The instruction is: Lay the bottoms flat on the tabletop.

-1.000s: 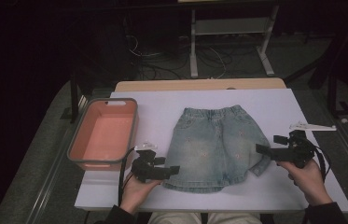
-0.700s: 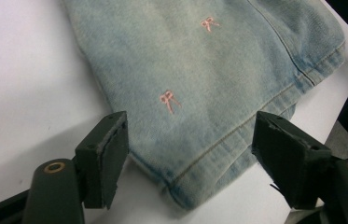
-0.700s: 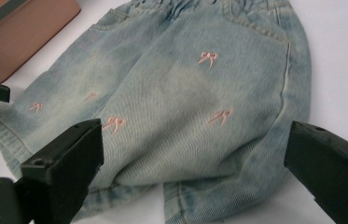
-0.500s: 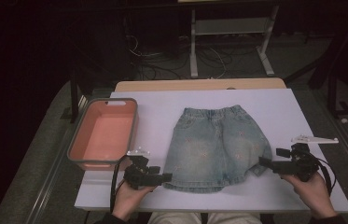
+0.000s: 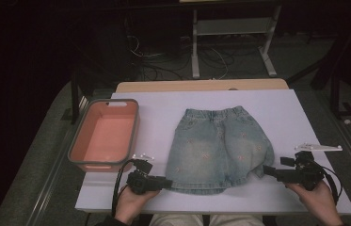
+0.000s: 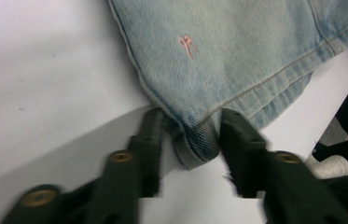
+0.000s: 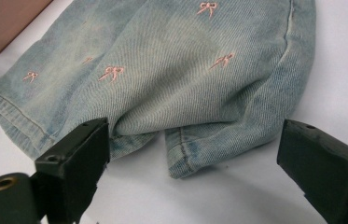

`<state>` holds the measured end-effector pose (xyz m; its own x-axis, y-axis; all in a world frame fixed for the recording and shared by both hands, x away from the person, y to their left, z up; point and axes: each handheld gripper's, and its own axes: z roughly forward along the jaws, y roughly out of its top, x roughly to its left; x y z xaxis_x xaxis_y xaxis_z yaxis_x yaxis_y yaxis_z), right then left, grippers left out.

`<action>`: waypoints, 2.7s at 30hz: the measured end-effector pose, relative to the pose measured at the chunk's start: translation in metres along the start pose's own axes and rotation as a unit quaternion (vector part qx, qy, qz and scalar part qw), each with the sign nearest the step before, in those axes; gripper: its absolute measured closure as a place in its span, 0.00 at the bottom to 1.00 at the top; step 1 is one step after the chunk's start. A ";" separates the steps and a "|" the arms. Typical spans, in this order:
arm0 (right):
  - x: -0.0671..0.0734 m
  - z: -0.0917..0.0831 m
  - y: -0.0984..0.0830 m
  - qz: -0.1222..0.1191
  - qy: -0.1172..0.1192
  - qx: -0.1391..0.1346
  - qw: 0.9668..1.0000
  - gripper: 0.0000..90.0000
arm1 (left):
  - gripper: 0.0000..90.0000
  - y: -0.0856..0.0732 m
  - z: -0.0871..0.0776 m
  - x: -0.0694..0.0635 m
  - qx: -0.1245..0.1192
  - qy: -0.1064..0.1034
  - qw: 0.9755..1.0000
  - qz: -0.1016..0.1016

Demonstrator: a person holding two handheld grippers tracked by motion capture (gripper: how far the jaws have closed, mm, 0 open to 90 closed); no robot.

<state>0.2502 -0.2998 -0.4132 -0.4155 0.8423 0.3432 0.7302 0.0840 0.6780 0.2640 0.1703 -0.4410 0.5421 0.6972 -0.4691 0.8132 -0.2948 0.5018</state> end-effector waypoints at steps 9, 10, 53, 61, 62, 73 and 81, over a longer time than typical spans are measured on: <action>-0.002 0.005 -0.002 0.013 0.002 0.019 1.000 0.17 | 0.91 0.001 -0.001 0.008 0.012 -0.017 1.000 0.014; -0.003 0.007 -0.003 0.016 -0.001 0.027 1.000 0.19 | 0.91 0.001 -0.002 0.008 0.013 -0.016 1.000 0.020; -0.034 -0.026 0.003 0.093 0.102 0.013 0.990 0.90 | 0.93 0.008 -0.025 0.011 -0.060 -0.034 0.997 0.023; -0.046 -0.047 0.001 0.112 0.118 -0.023 0.986 0.91 | 0.93 0.008 -0.040 0.012 -0.090 -0.039 0.995 0.024; -0.047 -0.049 0.002 0.114 0.124 -0.029 0.985 0.91 | 0.93 0.008 -0.042 0.012 -0.096 -0.038 0.994 0.025; -0.046 -0.051 -0.009 0.116 0.133 0.013 0.984 0.91 | 0.93 0.001 -0.044 0.010 -0.075 -0.035 0.996 0.038; -0.051 -0.046 -0.022 0.116 0.116 0.046 0.985 0.91 | 0.93 -0.007 -0.043 0.006 -0.046 -0.029 0.997 0.057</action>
<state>0.2302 -0.3692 -0.4156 -0.3364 0.7018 0.6280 0.8620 -0.0390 0.5054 0.2525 0.2043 -0.4158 0.6427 0.6234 -0.4453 0.7246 -0.3057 0.6177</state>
